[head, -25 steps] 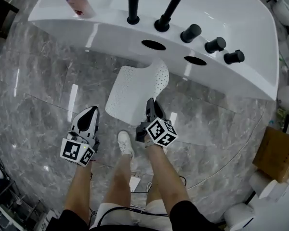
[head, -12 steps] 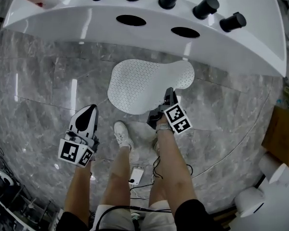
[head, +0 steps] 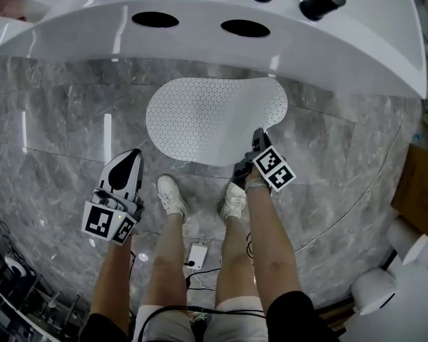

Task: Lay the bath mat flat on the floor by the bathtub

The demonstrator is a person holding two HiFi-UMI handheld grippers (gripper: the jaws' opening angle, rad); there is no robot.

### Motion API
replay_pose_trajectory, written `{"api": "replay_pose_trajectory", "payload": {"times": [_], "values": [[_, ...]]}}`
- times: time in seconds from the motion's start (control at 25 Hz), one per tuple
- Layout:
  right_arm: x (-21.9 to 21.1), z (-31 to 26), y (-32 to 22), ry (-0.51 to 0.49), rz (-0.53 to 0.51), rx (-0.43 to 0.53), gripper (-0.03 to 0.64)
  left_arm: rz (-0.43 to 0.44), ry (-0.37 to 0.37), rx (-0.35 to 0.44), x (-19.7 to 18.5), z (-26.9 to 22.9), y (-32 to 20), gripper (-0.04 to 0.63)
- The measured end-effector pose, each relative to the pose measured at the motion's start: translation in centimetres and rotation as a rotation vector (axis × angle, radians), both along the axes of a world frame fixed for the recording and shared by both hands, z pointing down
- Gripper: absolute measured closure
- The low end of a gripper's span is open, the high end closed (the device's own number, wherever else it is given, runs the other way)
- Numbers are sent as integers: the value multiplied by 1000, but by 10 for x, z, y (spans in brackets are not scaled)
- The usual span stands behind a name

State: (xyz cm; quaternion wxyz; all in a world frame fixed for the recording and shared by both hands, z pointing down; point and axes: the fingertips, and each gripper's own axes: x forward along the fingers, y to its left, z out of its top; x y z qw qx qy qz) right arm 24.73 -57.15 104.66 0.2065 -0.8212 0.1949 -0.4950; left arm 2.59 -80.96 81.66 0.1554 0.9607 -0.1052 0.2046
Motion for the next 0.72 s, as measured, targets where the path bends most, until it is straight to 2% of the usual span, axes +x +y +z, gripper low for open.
{"api": "replay_pose_trajectory", "payload": {"times": [0.28,0.44,0.64,0.72], "values": [[8,70,38,-71,-231,-227,569,14,-50,-2,21,34,17,581],[3,105,64,-156,-253,-299,566,-18,-57,-23,26,56,25,581],[0,126,104,-191,-287,-427,544,-38,-53,-39,32,65,27,581],[-1,127,123,-188,-294,-501,572,-38,-49,-43,31,63,26,581]]}}
